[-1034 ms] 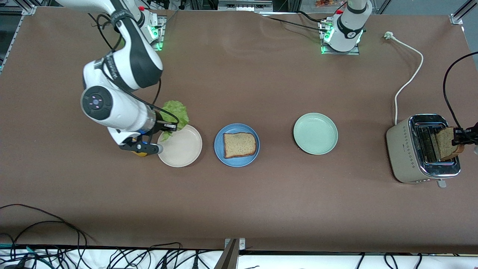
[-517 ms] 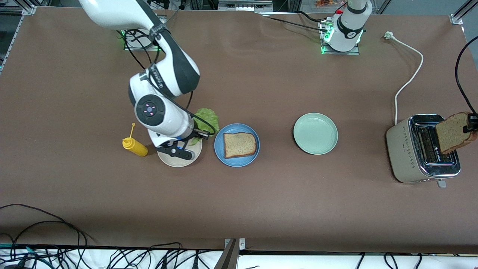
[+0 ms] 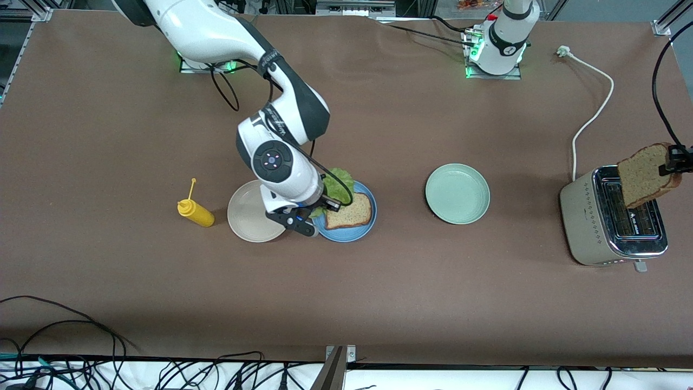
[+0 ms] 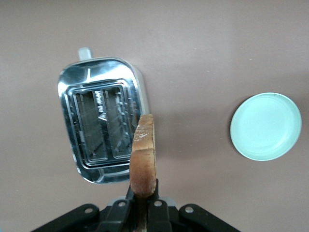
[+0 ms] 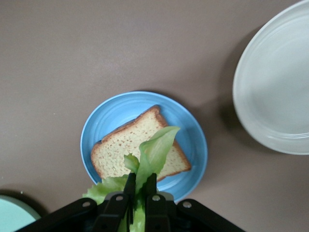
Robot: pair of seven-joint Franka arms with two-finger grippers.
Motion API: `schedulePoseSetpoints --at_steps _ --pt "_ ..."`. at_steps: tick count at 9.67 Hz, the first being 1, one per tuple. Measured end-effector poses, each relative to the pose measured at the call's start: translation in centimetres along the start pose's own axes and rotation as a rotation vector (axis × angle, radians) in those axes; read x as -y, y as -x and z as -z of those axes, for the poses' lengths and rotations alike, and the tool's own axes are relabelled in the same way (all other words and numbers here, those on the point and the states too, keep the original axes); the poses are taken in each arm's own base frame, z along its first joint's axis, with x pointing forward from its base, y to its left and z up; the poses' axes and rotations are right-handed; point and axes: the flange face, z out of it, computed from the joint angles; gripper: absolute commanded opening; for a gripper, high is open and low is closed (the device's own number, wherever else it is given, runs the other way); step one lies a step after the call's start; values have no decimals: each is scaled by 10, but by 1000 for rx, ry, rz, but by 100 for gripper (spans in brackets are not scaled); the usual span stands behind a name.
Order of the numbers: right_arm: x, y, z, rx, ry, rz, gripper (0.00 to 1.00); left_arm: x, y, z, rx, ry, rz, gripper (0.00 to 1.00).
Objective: Make sandwich in blue plate with both arms
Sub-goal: 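Carry the lettuce over the blue plate while the left gripper lifts bread, then lower the lettuce onto the bread and open the right gripper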
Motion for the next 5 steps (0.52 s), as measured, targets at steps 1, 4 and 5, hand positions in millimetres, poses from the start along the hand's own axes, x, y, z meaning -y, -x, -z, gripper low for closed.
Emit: schedulePoseSetpoints --at_steps 1,4,5 --pt "4 4 -16 2 4 -23 0 -18 0 8 -3 0 -10 0" --pt "16 17 -47 -25 0 -39 0 -59 15 32 18 13 22 0" --pt "19 21 -56 -31 -7 -47 0 -70 19 37 24 16 26 0"
